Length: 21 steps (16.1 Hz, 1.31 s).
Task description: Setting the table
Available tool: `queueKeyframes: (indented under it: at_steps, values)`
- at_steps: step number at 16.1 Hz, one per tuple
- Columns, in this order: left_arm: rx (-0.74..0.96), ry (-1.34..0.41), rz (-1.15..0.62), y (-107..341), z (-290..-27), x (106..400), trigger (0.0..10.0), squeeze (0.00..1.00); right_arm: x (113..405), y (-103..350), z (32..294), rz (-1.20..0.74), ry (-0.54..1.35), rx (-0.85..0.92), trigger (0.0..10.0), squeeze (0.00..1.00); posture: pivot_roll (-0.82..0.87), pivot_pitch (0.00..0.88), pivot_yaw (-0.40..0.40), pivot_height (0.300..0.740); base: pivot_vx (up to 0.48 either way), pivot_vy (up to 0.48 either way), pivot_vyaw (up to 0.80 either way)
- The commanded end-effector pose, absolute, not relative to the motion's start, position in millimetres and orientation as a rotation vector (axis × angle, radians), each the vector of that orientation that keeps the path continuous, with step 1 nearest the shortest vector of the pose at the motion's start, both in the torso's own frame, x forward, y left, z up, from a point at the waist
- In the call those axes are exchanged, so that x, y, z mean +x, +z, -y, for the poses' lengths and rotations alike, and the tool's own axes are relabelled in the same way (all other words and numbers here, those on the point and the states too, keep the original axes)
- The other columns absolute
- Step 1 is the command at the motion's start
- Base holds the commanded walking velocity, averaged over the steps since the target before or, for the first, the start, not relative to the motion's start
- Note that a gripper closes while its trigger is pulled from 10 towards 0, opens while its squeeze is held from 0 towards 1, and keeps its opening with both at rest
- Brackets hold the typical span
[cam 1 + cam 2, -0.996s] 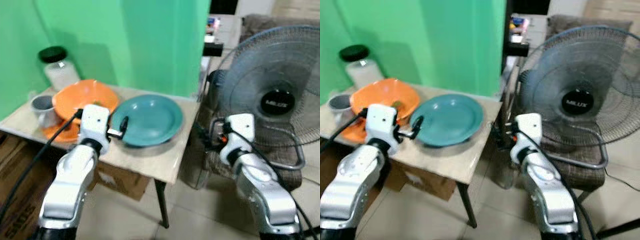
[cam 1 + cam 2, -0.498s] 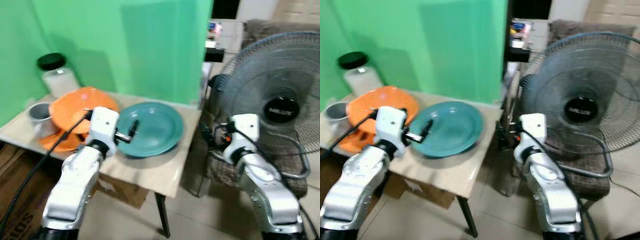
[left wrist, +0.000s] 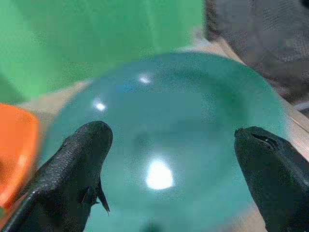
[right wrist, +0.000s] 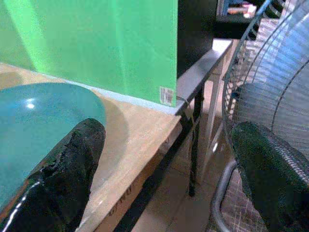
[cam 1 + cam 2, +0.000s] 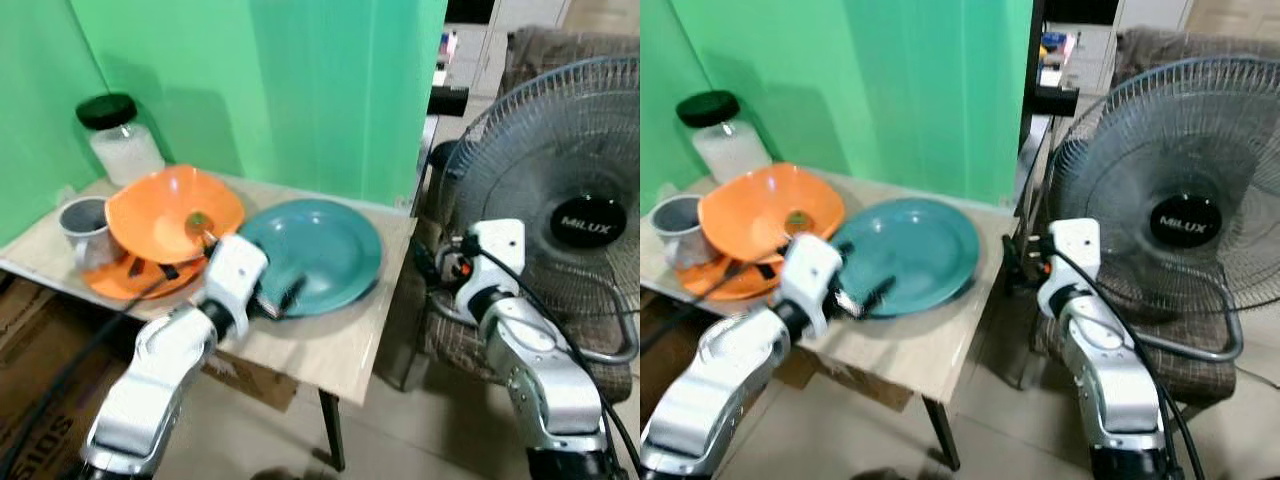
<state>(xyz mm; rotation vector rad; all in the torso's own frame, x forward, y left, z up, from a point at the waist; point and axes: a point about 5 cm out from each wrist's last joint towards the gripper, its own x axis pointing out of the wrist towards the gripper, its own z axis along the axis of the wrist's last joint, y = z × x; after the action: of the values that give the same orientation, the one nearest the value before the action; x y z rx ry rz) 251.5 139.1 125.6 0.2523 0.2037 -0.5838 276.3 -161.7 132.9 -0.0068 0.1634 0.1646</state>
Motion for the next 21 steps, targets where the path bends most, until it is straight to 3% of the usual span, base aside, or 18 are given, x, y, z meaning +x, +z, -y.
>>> queueKeyframes:
  at_steps: [1, 6, 11, 18, 19, 20, 21]
  values:
    - [0.256, -0.648, -0.216, 123, -140, 252, 10.0, 0.0, 281, 142, 156, -0.119, 0.191, 0.001, 10.0, 1.0, 0.08, 0.0, 0.072, 0.74, 0.0, 0.0, 0.0]
    - [0.343, -0.613, -0.342, 99, -165, 259, 10.0, 0.0, 286, 140, 156, -0.132, 0.21, -0.028, 10.0, 1.0, 0.07, 0.0, 0.081, 0.74, 0.0, 0.0, 0.0]
    - [0.31, -0.588, -0.337, 91, -172, 263, 10.0, 0.0, 301, 142, 154, -0.137, 0.238, -0.049, 10.0, 1.0, 0.08, 0.0, 0.073, 0.74, 0.0, 0.0, 0.0]
    - [0.318, -0.623, -0.384, 77, -175, 253, 10.0, 0.0, 318, 126, 123, -0.376, 0.405, 0.235, 10.0, 1.0, 0.09, 0.0, 0.068, 0.74, 0.0, 0.0, 0.0]
    - [0.318, -0.627, -0.389, 75, -175, 252, 10.0, 0.0, 320, 127, 118, -0.395, 0.432, 0.293, 10.0, 0.71, 0.09, 0.0, 0.067, 0.74, 0.0, 0.0, 0.0]
    - [0.318, -0.63, -0.392, 74, -176, 251, 10.0, 0.0, 322, 129, 114, -0.413, 0.458, 0.333, 10.0, 0.0, 0.09, 0.0, 0.067, 0.74, 0.0, 0.0, 0.0]
    - [0.319, -0.635, -0.394, 73, -175, 251, 10.0, 0.0, 324, 130, 110, -0.43, 0.487, 0.363, 10.0, 0.0, 0.09, 0.0, 0.067, 0.74, 0.0, 0.0, 0.0]
